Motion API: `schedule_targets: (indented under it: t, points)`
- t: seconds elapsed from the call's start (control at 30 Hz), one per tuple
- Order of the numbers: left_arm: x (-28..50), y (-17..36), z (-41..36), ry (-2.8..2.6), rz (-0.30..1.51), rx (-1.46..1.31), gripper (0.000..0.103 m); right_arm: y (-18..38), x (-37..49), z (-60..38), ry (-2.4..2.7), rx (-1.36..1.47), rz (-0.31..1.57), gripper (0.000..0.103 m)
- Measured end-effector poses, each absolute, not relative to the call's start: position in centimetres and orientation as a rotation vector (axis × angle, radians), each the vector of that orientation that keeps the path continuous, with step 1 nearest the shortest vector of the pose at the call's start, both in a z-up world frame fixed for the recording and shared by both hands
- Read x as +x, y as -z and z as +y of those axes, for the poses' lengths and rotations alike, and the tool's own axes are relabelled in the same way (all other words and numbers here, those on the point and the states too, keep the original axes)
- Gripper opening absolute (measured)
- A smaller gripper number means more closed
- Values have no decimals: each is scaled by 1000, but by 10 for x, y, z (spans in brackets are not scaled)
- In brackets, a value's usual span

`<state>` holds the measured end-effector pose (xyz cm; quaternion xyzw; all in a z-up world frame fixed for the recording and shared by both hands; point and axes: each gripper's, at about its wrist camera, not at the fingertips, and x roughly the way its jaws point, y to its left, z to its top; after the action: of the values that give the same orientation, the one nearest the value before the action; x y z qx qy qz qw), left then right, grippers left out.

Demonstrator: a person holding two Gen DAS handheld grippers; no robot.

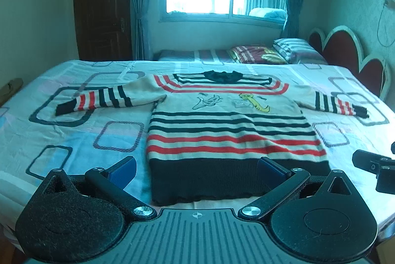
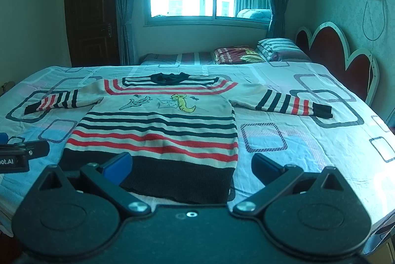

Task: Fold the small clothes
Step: 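Grasp the black sleeve cuff with the right gripper and lift it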

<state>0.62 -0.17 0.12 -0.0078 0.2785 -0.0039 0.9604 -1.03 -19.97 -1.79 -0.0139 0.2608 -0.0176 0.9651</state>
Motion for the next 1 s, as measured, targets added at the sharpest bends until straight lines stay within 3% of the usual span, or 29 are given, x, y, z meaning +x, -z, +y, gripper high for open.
schedule_targets:
  t: [0.3, 0.4, 0.43, 0.53, 0.67, 0.73, 1.0]
  points:
    - [51, -7, -7, 70, 502, -67, 103, 8, 13, -257, 160, 27, 417, 102]
    - [83, -5, -18, 70, 501, -27, 103, 8, 29, -291, 208, 69, 390, 86]
    - [94, -4, -21, 67, 498, -21, 103, 8, 36, -303, 226, 94, 383, 76]
    - [126, -3, -26, 45, 493, -26, 103, 10, 65, -342, 265, 163, 359, 68]
    - [177, 8, -30, 19, 546, -82, 103, 22, 118, -396, 295, 240, 363, 41]
    - [202, 15, -37, 6, 568, -91, 103, 34, 146, -428, 311, 303, 373, 37]
    - [283, 50, -82, -49, 632, -55, 103, 107, 237, -546, 426, 589, 428, 38]
